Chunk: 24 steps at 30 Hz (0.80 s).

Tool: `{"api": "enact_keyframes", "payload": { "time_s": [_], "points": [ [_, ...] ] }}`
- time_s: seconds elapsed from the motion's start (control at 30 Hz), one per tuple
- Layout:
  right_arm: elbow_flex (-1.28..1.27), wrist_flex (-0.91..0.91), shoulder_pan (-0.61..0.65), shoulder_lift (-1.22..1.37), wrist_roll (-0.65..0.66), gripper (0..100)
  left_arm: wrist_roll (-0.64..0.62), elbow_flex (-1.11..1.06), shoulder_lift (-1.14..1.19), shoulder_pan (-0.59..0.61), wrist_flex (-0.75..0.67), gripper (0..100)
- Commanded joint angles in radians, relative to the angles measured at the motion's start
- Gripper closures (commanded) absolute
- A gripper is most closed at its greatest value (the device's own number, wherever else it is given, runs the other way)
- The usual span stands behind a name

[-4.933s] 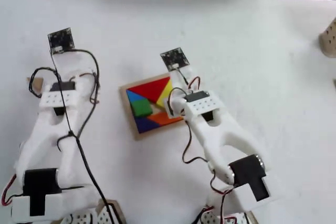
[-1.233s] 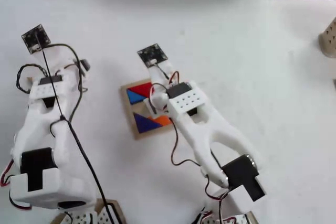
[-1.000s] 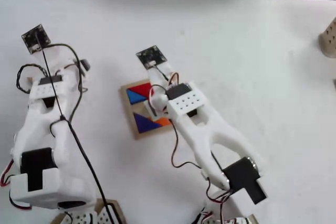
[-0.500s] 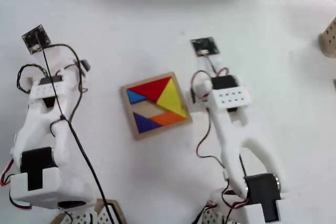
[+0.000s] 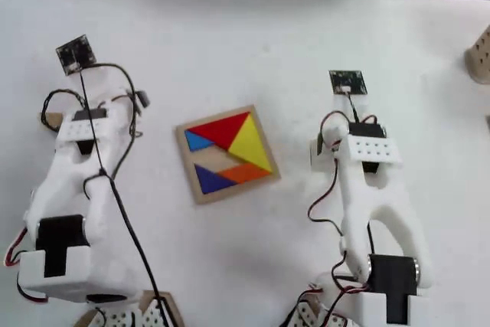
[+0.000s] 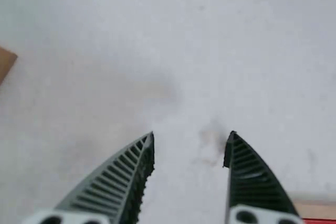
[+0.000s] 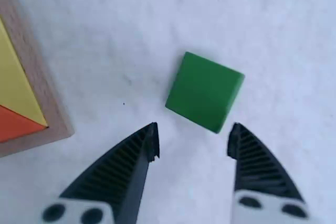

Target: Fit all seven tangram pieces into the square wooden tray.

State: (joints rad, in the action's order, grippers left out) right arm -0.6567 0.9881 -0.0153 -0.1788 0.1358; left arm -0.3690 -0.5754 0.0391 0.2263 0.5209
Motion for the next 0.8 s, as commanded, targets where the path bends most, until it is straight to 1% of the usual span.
{"api": "enact_keyframes", "payload": {
  "time_s": [0.0,0.07,0.2,0.23,0.3,0.37,0.47,0.57,0.67,0.77],
  "points": [
    [0.003,-0.015,0.004,-0.041,0.018,76.4,0.009,0.048,-0.012,-0.068,0.057,77],
    [0.006,-0.015,0.001,-0.042,0.018,79.4,0.023,0.051,-0.013,-0.107,0.092,77],
    [0.006,-0.016,0.001,-0.042,0.018,90.7,0.147,0.048,-0.013,-0.185,0.109,79],
    [0.008,-0.016,0.001,-0.042,0.018,94.1,0.169,0.046,-0.013,-0.2,0.109,81],
    [0.008,-0.016,0.001,-0.042,0.018,98.6,0.206,0.046,-0.013,-0.225,0.109,89],
    [0.008,-0.016,0.004,-0.042,0.018,96.8,0.253,0.037,-0.012,-0.254,0.11,99],
    [0.008,-0.018,0.005,-0.042,0.018,96.1,0.328,0.0,-0.015,-0.317,0.11,95],
    [0.005,-0.03,0.005,-0.042,0.018,96.1,0.39,-0.02,-0.015,-0.364,0.11,98],
    [0.005,-0.03,0.004,-0.042,0.018,96.1,0.466,-0.052,-0.033,-0.403,0.109,98],
    [0.005,-0.03,0.005,-0.042,0.018,96.1,0.497,-0.133,-0.099,-0.452,0.091,98]
  ]
}}
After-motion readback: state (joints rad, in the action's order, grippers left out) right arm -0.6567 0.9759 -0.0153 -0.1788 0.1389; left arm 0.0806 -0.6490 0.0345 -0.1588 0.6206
